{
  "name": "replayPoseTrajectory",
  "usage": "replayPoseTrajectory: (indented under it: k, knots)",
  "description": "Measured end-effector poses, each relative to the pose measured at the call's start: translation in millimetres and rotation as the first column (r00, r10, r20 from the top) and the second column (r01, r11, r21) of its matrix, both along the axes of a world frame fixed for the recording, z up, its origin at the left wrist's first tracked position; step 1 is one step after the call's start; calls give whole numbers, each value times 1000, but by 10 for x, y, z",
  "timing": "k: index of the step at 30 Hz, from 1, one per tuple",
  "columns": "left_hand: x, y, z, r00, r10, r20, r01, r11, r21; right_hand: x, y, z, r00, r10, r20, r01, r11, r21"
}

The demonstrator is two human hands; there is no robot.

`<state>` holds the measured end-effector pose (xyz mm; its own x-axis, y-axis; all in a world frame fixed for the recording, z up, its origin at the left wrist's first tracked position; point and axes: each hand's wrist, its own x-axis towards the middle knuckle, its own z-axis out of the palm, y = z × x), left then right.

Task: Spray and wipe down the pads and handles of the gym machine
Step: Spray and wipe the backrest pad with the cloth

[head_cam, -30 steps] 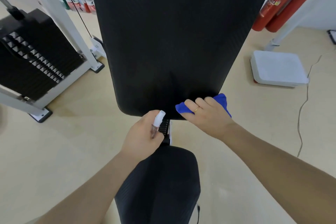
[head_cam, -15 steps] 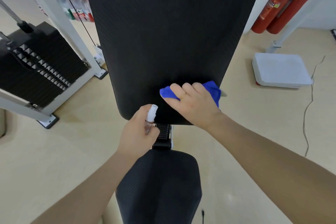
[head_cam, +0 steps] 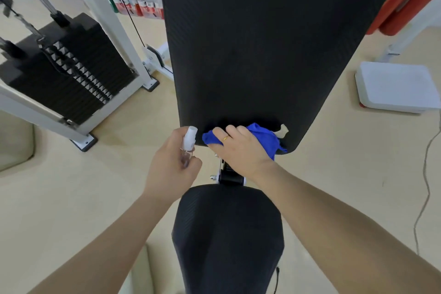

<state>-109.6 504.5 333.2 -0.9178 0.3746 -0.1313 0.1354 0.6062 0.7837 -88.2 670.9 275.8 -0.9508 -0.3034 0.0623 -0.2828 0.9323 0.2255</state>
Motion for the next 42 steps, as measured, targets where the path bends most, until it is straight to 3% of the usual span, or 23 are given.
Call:
replayPoseTrajectory:
  k: [2,4,5,7,8,9,10,14,16,18,21,31,34,36,37,42]
  knots:
    - [54,76,53,999,-33,21,33,999,-22,165,167,118,960,-77,268,101,992,-79]
    - [109,212,152,995,-92,27,93,995,-31,415,434,241,840,-274,468,429,864,-265]
    - [123,310,228,991,-133,19,133,990,-39,543,577,314,760,-357,543,603,699,-384]
    - [121,524,388,978,-208,-25,206,976,-67,716,821,443,592,-417,690,795,165,-583]
    - [116,630,480,970,-240,-50,236,969,-75,744,906,501,522,-403,752,788,-110,-606]
    - [100,740,571,961,-266,-72,261,962,-76,753,989,556,477,-400,783,736,-305,-604]
    - [80,833,655,953,-288,-91,282,956,-77,749,1051,595,445,-410,796,671,-436,-600]
    - [-30,1075,840,926,-342,-163,325,938,-122,655,1291,632,334,-473,815,386,-720,-576]
    - [-56,1168,885,908,-374,-191,347,924,-161,568,1365,663,402,-367,839,300,-812,-500]
    - [-69,1252,954,879,-426,-215,379,897,-225,425,1362,750,472,-330,817,306,-808,-503]
    - [-100,1336,1117,860,-452,-238,382,878,-287,242,1314,1000,502,-410,761,307,-738,-600]
    - [-480,1628,2113,835,-386,-391,327,921,-211,-401,1748,2845,634,-557,536,29,-676,-736]
    - [-554,1732,2301,837,-348,-423,303,937,-171,-502,1757,3059,621,-672,403,-15,-524,-852]
    - [-591,1761,2328,832,-335,-442,302,942,-145,-485,1660,2911,586,-730,353,52,-401,-915]
    - [-608,1765,2326,831,-337,-443,308,941,-138,-452,1588,2767,562,-740,369,93,-388,-917]
    - [-696,1721,2347,825,-364,-433,333,931,-147,-283,1337,2230,423,-648,633,217,-606,-765]
